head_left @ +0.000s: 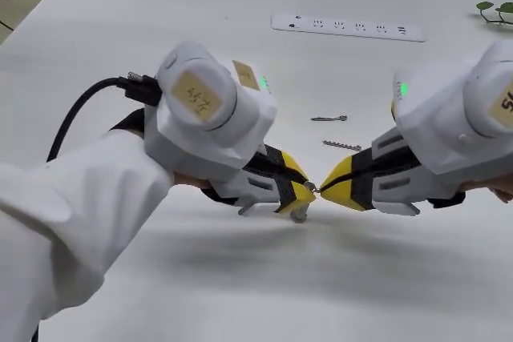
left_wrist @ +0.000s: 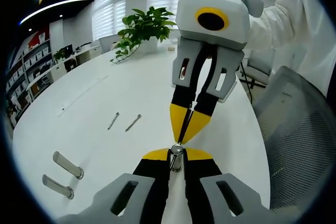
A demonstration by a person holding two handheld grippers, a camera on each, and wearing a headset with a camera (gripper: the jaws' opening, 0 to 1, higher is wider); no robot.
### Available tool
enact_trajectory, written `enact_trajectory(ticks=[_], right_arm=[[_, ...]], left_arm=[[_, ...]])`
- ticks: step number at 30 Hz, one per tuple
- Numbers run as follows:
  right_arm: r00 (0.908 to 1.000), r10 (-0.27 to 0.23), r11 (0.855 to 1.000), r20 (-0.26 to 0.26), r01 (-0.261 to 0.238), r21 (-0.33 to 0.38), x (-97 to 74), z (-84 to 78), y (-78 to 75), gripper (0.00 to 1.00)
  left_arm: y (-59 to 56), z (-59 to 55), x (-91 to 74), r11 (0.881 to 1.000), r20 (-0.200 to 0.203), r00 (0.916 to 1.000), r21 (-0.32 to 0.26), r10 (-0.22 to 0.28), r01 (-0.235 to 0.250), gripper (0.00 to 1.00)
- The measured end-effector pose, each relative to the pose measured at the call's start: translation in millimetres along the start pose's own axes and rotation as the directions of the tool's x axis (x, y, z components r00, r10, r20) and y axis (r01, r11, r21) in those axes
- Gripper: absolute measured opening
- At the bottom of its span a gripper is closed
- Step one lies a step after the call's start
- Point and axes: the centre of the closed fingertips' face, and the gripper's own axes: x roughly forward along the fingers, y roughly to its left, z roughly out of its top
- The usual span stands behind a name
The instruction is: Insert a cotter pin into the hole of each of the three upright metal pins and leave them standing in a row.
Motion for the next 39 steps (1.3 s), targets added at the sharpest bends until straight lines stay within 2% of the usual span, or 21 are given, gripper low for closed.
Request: enact_trajectory(ticks=[4,6,11,12,14,16,17,18,20,22,24,26,27,29,31,32,35,38,39], right_arm=[[1.0000,-0.002,1.000,0.000,0.002,0.001,-0.4,-1.5,1.5,0.00],[1.0000,-0.004,1.000,0.001,0.004,0.004,-0.7,-2.0,2.1,0.01],[0.9999,-0.008,1.000,0.009,0.008,0.020,-1.1,-2.5,3.1,0.05],[0.9998,-0.009,1.000,0.015,0.009,0.027,-1.2,-1.4,3.7,0.06],[0.9996,-0.011,0.999,0.024,0.011,0.034,-1.2,0.3,3.9,0.08],[0.9996,-0.013,0.999,0.024,0.012,0.031,-1.3,1.8,4.7,0.09],[0.9996,-0.014,0.999,0.025,0.013,0.030,-1.2,2.6,4.8,0.10],[0.9995,-0.014,0.999,0.028,0.013,0.031,-1.1,3.5,4.9,0.11],[0.9993,-0.012,0.999,0.035,0.010,0.035,-0.3,5.0,5.7,0.11],[0.9994,-0.013,0.999,0.032,0.012,0.031,2.1,4.3,5.7,0.11],[0.9996,-0.011,0.999,0.024,0.010,0.030,4.2,2.7,6.0,0.12],[0.9996,-0.012,0.999,0.024,0.011,0.034,5.4,2.3,6.1,0.13],[0.9996,-0.010,0.999,0.025,0.009,0.037,6.2,2.5,6.8,0.13],[0.9996,-0.007,0.999,0.027,0.006,0.036,7.5,3.0,7.7,0.13],[0.9997,-0.003,0.999,0.025,0.002,0.034,9.0,3.1,8.7,0.14],[0.9997,-0.001,0.999,0.026,0.000,0.033,10.5,3.5,8.8,0.14],[0.9996,-0.003,0.999,0.028,0.002,0.039,13.1,4.7,7.3,0.14],[0.9994,-0.008,0.999,0.033,0.006,0.043,15.2,6.1,4.5,0.13],[0.9995,-0.004,0.999,0.032,0.003,0.044,16.2,6.3,4.2,0.13]], left_arm=[[1.6,-1.8,-0.4,1.000,-0.005,0.9999,0.014,0.013,-0.013,0.07],[2.8,-4.4,-1.6,1.000,-0.010,0.9997,0.017,0.022,-0.021,0.10],[12.2,-14.8,-8.5,0.996,-0.025,0.9960,-0.003,0.086,-0.086,0.34],[12.8,-18.5,-11.2,0.994,-0.020,0.9950,-0.038,0.098,-0.099,0.38],[10.9,-22.7,-14.0,0.993,-0.007,0.9952,-0.072,0.098,-0.098,0.43],[11.2,-26.8,-16.8,0.990,-0.002,0.9932,-0.086,0.116,-0.116,0.52],[20.0,-31.3,-21.1,0.979,-0.010,0.9827,-0.090,0.185,-0.185,0.58],[22.8,-33.4,-23.6,0.974,-0.013,0.9775,-0.081,0.210,-0.211,0.67],[17.2,-35.9,-27.1,0.975,-0.006,0.9788,-0.090,0.205,-0.204,0.76],[14.8,-35.7,-31.8,0.969,0.014,0.9754,-0.117,0.220,-0.217,0.80],[10.2,-34.8,-34.8,0.965,0.032,0.9759,-0.161,0.216,-0.208,0.85],[6.6,-33.3,-37.8,0.951,0.056,0.9722,-0.228,0.227,-0.209,0.89],[8.4,-35.8,-39.9,0.946,0.048,0.9668,-0.222,0.251,-0.235,0.92],[7.6,-40.6,-41.3,0.946,0.025,0.9638,-0.201,0.266,-0.255,0.98],[4.2,-42.3,-42.0,0.946,0.020,0.9645,-0.202,0.263,-0.254,0.99],[1.9,-43.0,-44.0,0.940,0.019,0.9638,-0.228,0.266,-0.255,0.99],[-4.4,-37.4,-46.2,0.932,0.058,0.9651,-0.280,0.255,-0.230,0.99],[-8.7,-37.8,-48.2,0.933,0.050,0.9664,-0.277,0.252,-0.229,0.99],[-8.9,-38.9,-49.6,0.933,0.042,0.9642,-0.266,0.262,-0.242,0.99]])
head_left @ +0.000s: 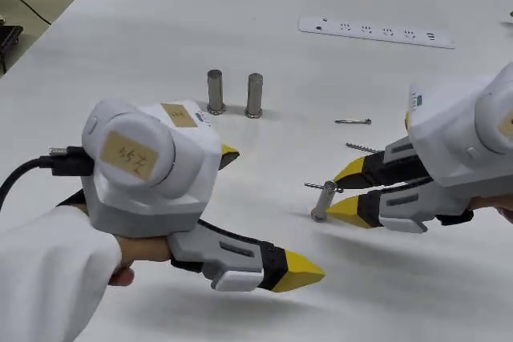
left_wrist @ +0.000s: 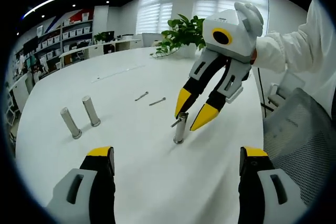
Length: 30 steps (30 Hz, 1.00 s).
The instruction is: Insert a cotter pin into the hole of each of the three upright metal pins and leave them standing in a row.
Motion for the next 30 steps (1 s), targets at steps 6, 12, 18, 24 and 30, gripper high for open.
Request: enact_trajectory(ticks=[6,12,18,24,30], right_arm=[[1.0000,0.008,1.000,0.001,-0.008,-0.002,3.7,0.8,0.6,0.11],[0.9995,0.024,1.000,0.018,-0.024,-0.003,8.8,3.1,2.2,0.08],[0.9994,0.034,0.999,0.001,-0.034,-0.018,11.3,0.2,1.6,0.05],[0.9994,0.036,0.999,0.003,-0.036,-0.005,11.5,0.6,2.2,0.04],[0.9984,0.055,0.998,0.012,-0.055,-0.024,16.7,8.9,4.6,0.04]], left_arm=[[-2.5,0.9,-9.8,0.998,0.019,0.9991,-0.044,0.037,-0.036,0.99],[-3.7,0.9,-16.4,0.996,0.031,0.9980,-0.071,0.055,-0.052,0.99],[-2.1,-4.7,-21.7,0.995,0.021,0.9974,-0.078,0.069,-0.067,0.96],[-2.7,-5.6,-24.8,0.995,0.019,0.9976,-0.072,0.067,-0.065,0.93],[-3.5,-5.0,-30.6,0.996,0.021,0.9965,-0.037,0.081,-0.080,0.94]])
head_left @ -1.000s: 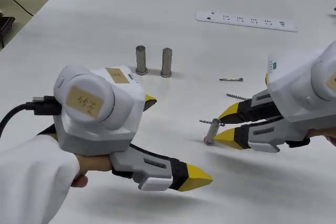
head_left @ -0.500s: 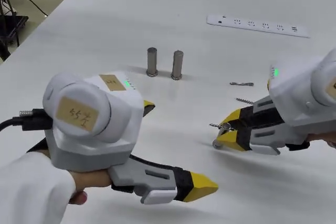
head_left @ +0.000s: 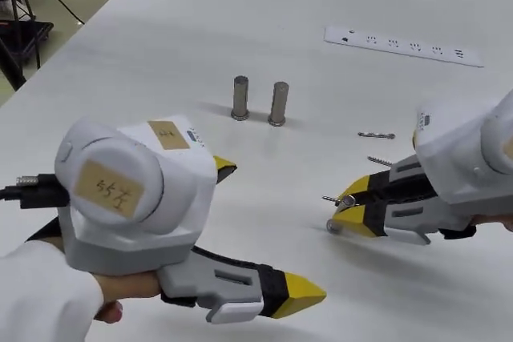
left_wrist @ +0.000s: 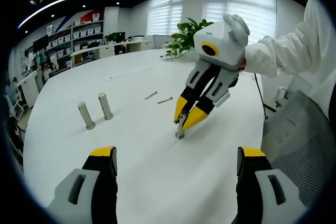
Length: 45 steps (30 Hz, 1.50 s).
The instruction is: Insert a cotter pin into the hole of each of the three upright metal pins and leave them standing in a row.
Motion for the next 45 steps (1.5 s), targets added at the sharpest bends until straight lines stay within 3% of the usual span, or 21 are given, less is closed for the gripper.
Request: enact_trajectory(ticks=[7,16,25,45], right_arm=[[0.9993,0.039,0.998,0.001,-0.039,-0.041,13.7,20.1,-0.4,0.04],[0.9989,0.046,0.998,-0.003,-0.046,-0.051,32.9,40.5,-6.4,0.04],[0.9984,0.057,0.998,0.000,-0.057,-0.027,40.1,43.5,-10.5,0.04],[0.9982,0.053,0.997,0.029,-0.051,-0.060,39.0,44.6,-5.0,0.06]], left_arm=[[1.1,-4.0,-4.5,0.999,-0.002,1.0000,-0.033,0.000,-0.001,0.96],[7.9,-6.9,-9.2,0.998,0.001,0.9995,-0.052,0.030,-0.030,0.97],[7.2,-6.0,-13.2,0.997,0.011,0.9995,-0.066,0.029,-0.028,0.96],[5.5,-0.4,-16.0,0.997,0.014,0.9994,-0.074,0.031,-0.030,0.98]])
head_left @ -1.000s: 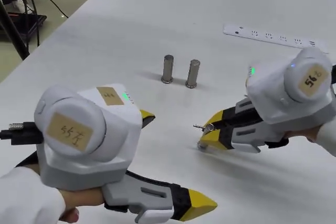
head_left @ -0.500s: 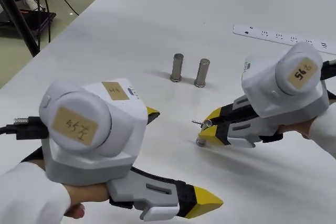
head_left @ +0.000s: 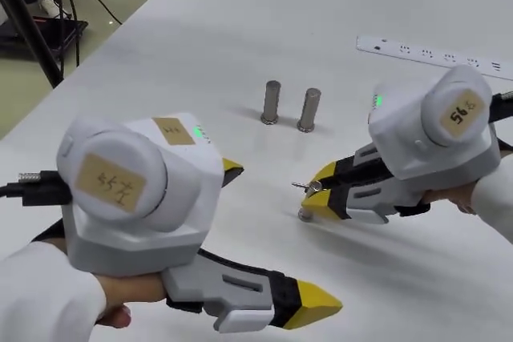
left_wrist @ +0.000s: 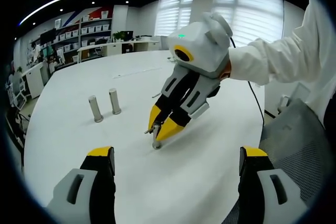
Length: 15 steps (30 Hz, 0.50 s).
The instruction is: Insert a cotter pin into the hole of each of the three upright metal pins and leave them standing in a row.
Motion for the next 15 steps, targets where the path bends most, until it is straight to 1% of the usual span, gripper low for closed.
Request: enact_trajectory(ticks=[1,2,3,4,7,8,11,12,13,15], right_arm=[[1.0000,-0.004,1.000,0.004,0.004,0.010,-1.6,0.8,0.0,0.09],[0.9999,-0.017,0.999,0.003,0.017,0.031,-4.8,0.7,-0.4,0.14],[0.9998,-0.018,0.999,0.002,0.018,0.031,-7.5,0.7,0.2,0.19],[0.9995,-0.027,0.999,0.015,0.026,0.041,-12.4,2.3,0.9,0.22],[0.9981,-0.045,0.996,0.042,0.042,0.078,-21.3,2.3,-0.9,0.24],[0.9972,-0.055,0.994,0.051,0.050,0.092,-27.2,2.8,0.6,0.26],[0.9932,-0.088,0.989,0.077,0.078,0.129,-40.9,2.5,3.3,0.35],[0.9917,-0.091,0.987,0.091,0.077,0.143,-45.8,0.5,6.2,0.35],[0.9910,-0.090,0.986,0.099,0.075,0.147,-48.8,-0.2,8.2,0.33],[0.9853,-0.124,0.978,0.117,0.102,0.183,-55.8,-3.0,8.8,0.32]], left_arm=[[0.1,0.1,-0.3,1.000,-0.001,1.0000,-0.002,0.000,0.000,0.98],[0.3,0.5,-0.6,1.000,-0.001,1.0000,-0.003,0.001,-0.001,0.98],[0.5,0.9,-1.1,1.000,-0.001,1.0000,-0.004,0.001,-0.001,0.98],[0.5,1.4,-1.5,1.000,0.000,1.0000,-0.007,0.000,0.000,0.98],[1.3,3.4,-3.5,1.000,0.005,1.0000,-0.020,-0.004,0.004,0.98],[1.6,3.8,-4.1,1.000,0.006,1.0000,-0.023,-0.006,0.006,0.98],[4.7,5.5,-6.4,0.999,0.017,0.9999,-0.035,0.000,0.001,0.98],[6.6,6.3,-7.6,0.999,0.024,0.9997,-0.046,0.005,-0.004,0.98],[7.6,6.7,-8.3,0.998,0.029,0.9995,-0.055,0.008,-0.006,0.98],[9.0,6.9,-10.5,0.997,0.038,0.9993,-0.071,0.007,-0.004,0.98]])
